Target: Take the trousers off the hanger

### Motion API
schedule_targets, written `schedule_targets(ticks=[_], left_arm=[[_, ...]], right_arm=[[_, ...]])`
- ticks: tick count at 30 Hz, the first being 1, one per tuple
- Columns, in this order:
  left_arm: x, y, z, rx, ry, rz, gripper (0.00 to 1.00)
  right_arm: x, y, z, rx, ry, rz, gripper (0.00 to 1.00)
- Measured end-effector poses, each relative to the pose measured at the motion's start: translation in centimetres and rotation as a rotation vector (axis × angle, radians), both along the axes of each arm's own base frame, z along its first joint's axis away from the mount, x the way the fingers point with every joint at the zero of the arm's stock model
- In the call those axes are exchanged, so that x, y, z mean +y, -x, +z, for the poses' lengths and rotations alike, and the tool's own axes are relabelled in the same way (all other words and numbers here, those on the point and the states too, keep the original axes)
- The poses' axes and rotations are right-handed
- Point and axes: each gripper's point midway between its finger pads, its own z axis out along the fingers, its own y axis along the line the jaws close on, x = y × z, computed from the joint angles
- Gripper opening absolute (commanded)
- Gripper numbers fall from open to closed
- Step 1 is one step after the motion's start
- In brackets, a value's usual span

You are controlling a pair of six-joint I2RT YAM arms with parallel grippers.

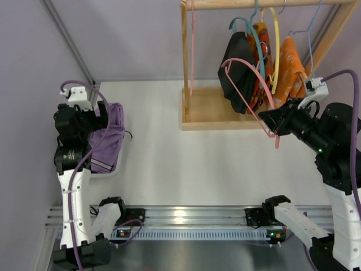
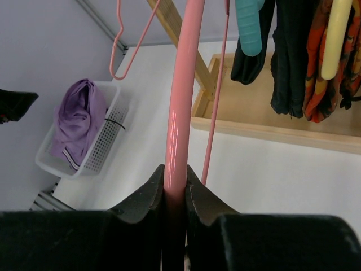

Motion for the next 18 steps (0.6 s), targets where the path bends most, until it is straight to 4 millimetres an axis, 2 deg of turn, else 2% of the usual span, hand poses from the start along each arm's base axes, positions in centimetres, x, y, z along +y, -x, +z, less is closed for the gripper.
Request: schedule_targets(ticks=[5, 10, 14, 18], left_arm=[[-0.1, 0.2, 0.3, -0.012, 0.003, 0.001, 0.99], [-0.2, 0.2, 0.3, -0.016, 0.025, 0.005, 0.99], [-0.3, 0.2, 0.3, -0.02, 0.055, 0.012, 0.99], [-0.5, 0.2, -0.2, -0.015, 0.103, 0.024, 0.99]], right_arm=[[0.2, 0.6, 1.0, 0.003, -0.053, -0.003, 0.0], [1.1, 0.3, 3.2, -0.055, -0.092, 0.041, 0.0], [2.0, -2.3, 4.0, -0.057, -0.094, 0.056, 0.0], [2.8, -6.4, 4.8, -0.088, -0.08, 0.027, 0.0]])
